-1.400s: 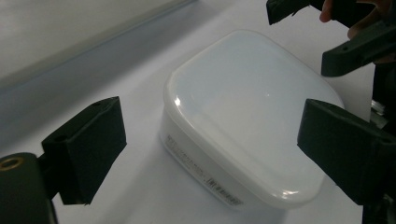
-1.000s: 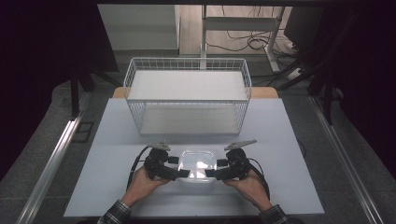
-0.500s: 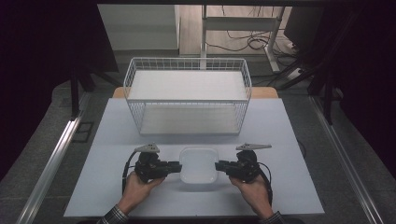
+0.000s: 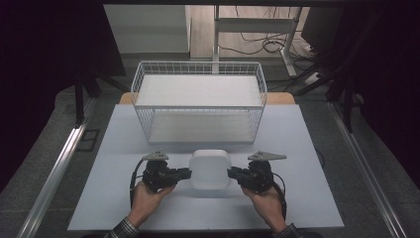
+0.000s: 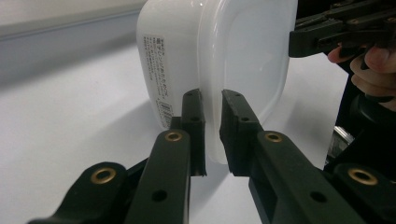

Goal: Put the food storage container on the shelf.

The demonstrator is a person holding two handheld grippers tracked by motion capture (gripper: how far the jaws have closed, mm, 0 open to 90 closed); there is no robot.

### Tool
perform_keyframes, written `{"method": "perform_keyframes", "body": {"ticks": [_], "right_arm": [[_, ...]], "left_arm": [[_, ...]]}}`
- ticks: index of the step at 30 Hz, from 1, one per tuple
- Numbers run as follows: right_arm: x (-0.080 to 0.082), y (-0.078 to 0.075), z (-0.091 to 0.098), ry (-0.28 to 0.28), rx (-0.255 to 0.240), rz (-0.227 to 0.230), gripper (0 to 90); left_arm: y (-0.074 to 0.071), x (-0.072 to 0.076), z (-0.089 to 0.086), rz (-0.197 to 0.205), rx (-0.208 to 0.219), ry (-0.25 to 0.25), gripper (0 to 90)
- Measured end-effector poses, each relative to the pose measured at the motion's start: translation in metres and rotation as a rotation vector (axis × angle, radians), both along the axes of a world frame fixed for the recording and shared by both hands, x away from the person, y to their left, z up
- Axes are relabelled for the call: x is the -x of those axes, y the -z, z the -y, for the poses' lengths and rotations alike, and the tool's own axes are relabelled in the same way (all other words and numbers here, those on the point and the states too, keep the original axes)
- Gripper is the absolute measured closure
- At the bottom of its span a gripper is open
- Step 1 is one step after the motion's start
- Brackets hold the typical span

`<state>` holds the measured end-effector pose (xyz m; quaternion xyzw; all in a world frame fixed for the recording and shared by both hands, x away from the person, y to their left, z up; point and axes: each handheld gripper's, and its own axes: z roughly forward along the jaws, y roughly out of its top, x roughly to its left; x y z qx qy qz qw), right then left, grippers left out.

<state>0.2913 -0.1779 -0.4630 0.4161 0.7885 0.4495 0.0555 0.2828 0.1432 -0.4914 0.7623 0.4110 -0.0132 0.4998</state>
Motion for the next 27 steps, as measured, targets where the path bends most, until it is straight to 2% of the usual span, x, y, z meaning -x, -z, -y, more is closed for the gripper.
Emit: {"method": "perform_keyframes", "body": {"ticks": [3, 9, 20, 27], "right_arm": [[-0.001, -0.005, -0.002, -0.005, -0.004, 0.017, 78.0], [-0.006, -0.016, -0.005, -0.019, -0.015, 0.053, 78.0], [-0.02, -0.039, -0.014, -0.043, -0.026, 0.115, 78.1], [-0.032, -0.059, -0.016, -0.049, -0.05, 0.138, 78.1]], "left_arm": [[-0.006, -0.001, -0.003, 0.015, -0.001, -0.003, 80.7], [-0.022, -0.004, -0.006, 0.058, -0.03, -0.001, 80.7], [-0.046, -0.012, -0.015, 0.099, -0.026, -0.029, 80.7], [-0.071, -0.019, -0.018, 0.143, -0.025, -0.051, 80.6]]}}
